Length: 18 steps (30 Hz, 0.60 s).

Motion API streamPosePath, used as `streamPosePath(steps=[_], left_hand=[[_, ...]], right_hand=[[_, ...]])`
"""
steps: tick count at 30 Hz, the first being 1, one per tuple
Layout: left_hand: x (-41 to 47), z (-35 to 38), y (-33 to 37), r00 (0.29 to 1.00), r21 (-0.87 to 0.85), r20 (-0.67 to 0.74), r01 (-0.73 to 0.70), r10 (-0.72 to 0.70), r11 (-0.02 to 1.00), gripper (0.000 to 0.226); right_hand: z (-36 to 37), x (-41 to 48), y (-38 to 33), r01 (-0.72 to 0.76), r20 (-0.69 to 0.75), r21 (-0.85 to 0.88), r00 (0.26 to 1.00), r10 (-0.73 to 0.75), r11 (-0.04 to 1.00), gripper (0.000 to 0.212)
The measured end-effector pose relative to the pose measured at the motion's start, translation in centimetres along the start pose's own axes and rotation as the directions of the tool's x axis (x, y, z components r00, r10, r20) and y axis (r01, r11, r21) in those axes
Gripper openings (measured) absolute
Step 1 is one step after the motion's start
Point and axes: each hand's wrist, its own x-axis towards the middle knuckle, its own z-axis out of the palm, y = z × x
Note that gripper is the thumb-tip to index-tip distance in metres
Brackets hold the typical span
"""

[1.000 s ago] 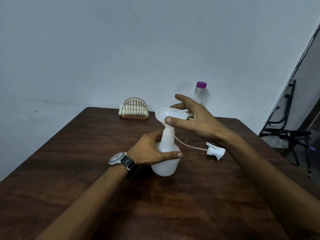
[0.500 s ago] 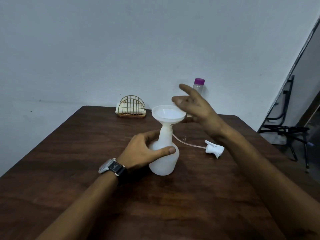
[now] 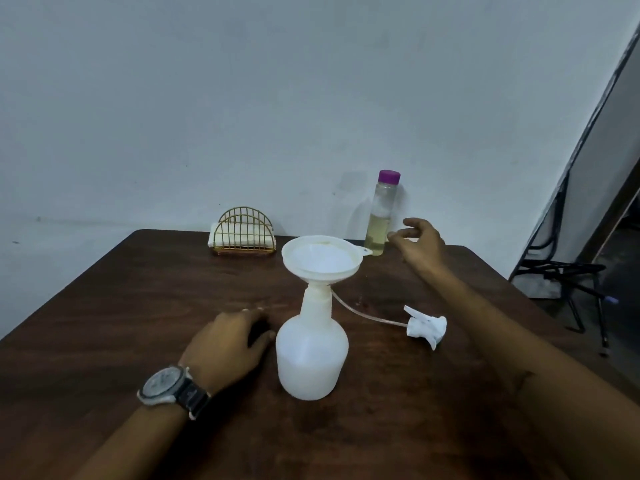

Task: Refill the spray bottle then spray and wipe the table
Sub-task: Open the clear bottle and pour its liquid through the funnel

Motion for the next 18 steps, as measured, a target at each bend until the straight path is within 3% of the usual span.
streamPosePath(steps=[4, 12, 18], left_hand=[[0.0, 0.5, -0.3, 0.997, 0.129, -0.065, -0.022, 0.030, 0.991, 0.037], [1.0, 0.0, -1.3, 0.997, 0.122, -0.074, -0.017, 0.026, 0.992, 0.042], [1.2, -0.2, -1.7, 0.996, 0.074, -0.086, -0.006, 0.013, 0.997, 0.041]], right_hand=[[1.1, 3.6, 0.4, 0.095, 0.022, -0.156, 0.995, -0.093, 0.983, 0.056], [3.4, 10.1, -1.9, 0.183, 0.073, -0.211, 0.983, -0.171, 0.960, 0.089], [5.0, 13.0, -2.0, 0.206, 0.063, -0.258, 0.979, -0.196, 0.944, 0.079]])
